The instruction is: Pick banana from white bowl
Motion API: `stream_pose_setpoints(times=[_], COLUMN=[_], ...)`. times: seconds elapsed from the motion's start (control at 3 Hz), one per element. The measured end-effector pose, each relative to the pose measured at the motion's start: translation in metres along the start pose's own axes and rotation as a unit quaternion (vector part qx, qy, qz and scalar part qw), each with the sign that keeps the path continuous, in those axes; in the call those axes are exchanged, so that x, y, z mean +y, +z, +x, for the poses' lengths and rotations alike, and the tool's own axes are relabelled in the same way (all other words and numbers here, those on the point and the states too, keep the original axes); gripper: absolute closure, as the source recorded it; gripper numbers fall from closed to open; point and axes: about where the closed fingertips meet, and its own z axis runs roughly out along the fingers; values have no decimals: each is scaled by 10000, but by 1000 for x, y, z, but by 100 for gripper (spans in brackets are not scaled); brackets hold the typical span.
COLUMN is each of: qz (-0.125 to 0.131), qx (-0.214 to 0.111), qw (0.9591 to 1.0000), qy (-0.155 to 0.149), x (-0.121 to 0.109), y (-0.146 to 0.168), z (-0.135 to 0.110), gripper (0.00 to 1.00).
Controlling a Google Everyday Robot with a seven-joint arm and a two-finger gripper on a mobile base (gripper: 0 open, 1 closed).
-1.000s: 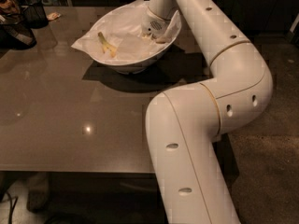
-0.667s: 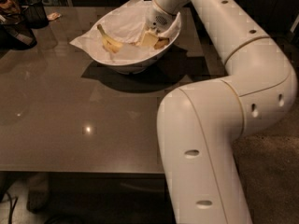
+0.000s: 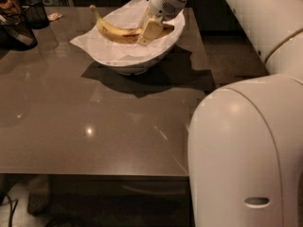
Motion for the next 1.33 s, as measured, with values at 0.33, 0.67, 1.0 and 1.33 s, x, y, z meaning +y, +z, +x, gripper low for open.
stream_pose_setpoints(times=[0.33, 0.67, 1.0, 1.33], qz=[68, 414, 285, 318], qx=[107, 183, 244, 240], qw=[9999, 9990, 9993, 9992], qy=[-85, 0, 23, 37], x=[1, 48, 58, 68], y=[-3, -39, -30, -41], z=[-6, -11, -6, -7], gripper=[100, 100, 100, 100])
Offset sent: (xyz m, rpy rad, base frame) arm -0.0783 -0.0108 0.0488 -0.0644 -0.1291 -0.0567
